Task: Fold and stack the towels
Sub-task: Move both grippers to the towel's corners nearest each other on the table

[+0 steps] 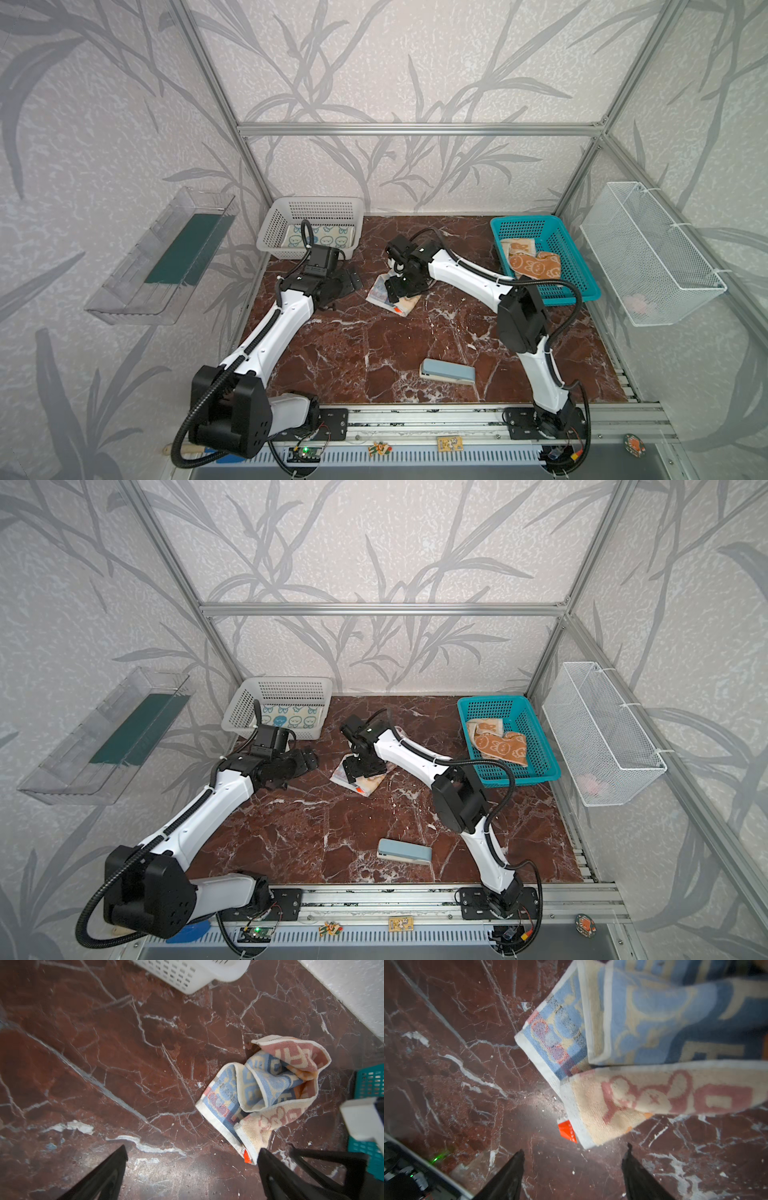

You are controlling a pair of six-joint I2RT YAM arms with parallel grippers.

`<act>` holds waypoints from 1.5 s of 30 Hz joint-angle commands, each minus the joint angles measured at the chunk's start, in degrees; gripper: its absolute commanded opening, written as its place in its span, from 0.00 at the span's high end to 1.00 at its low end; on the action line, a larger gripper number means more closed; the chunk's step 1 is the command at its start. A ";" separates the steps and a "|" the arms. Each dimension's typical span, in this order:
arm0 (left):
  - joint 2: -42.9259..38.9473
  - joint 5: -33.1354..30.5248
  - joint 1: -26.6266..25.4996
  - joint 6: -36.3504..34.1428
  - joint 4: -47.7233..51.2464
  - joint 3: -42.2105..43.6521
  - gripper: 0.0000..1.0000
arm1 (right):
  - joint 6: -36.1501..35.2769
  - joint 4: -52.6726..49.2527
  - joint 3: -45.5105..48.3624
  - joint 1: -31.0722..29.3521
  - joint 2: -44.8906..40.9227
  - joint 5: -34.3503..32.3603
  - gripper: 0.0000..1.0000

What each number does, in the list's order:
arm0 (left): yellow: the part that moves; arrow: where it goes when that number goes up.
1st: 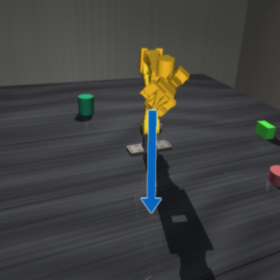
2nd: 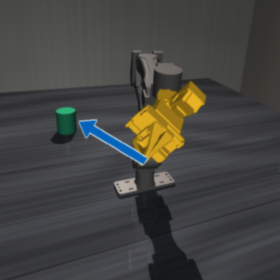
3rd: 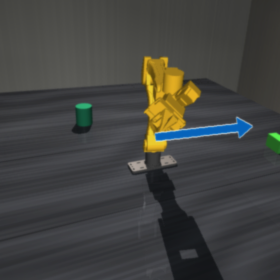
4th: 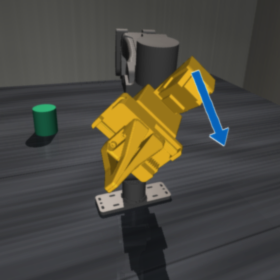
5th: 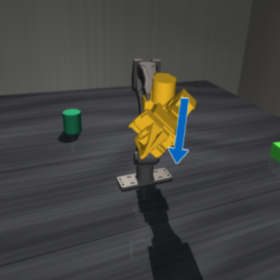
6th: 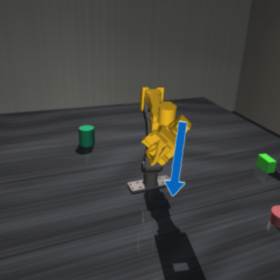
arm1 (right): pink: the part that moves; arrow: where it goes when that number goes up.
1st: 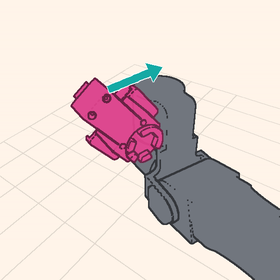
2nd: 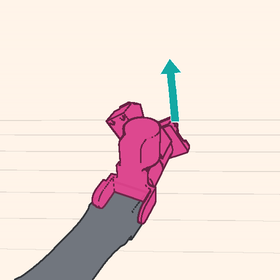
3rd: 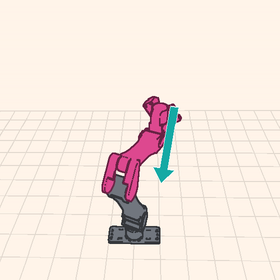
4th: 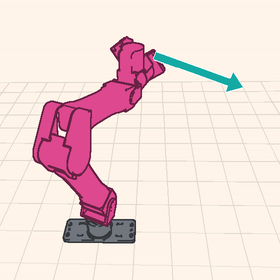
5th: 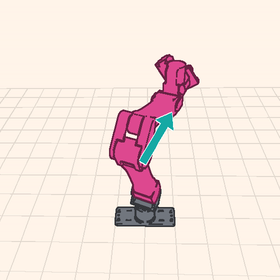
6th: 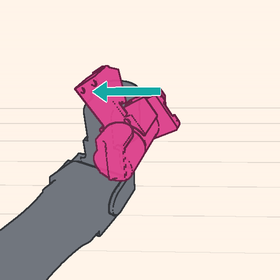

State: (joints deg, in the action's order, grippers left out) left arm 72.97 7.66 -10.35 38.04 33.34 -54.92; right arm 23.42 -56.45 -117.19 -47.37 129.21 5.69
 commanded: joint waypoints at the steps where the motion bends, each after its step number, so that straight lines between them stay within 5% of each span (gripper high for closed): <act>1: -2.86 5.91 1.98 4.37 1.28 1.54 0.01 | -0.73 -7.34 -7.69 -1.57 5.22 -7.80 0.26; 12: -8.25 8.14 7.16 3.64 2.19 6.07 0.01 | -1.43 -25.49 -33.74 -4.84 22.54 -20.65 0.28; 19: -9.33 10.01 7.20 1.42 0.73 6.66 0.01 | -2.16 -28.11 -31.14 -4.98 22.00 -26.17 0.30; 31: -7.79 10.79 5.40 1.94 -1.08 6.41 0.01 | -0.84 -19.72 -7.48 -2.30 4.41 -29.14 0.31; 38: -2.74 6.17 -3.07 1.02 -1.44 3.34 0.01 | 1.36 -7.66 17.91 4.38 -11.80 -23.58 0.31; 45: 4.60 6.73 -7.84 -0.25 -0.07 -0.33 0.01 | -0.36 0.07 31.99 9.87 -20.50 -17.05 0.35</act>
State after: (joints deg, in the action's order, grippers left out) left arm 75.85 15.11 -17.89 38.74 32.36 -53.25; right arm 23.11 -61.47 -87.53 -36.99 111.79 -15.94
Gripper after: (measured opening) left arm 0.992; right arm 0.653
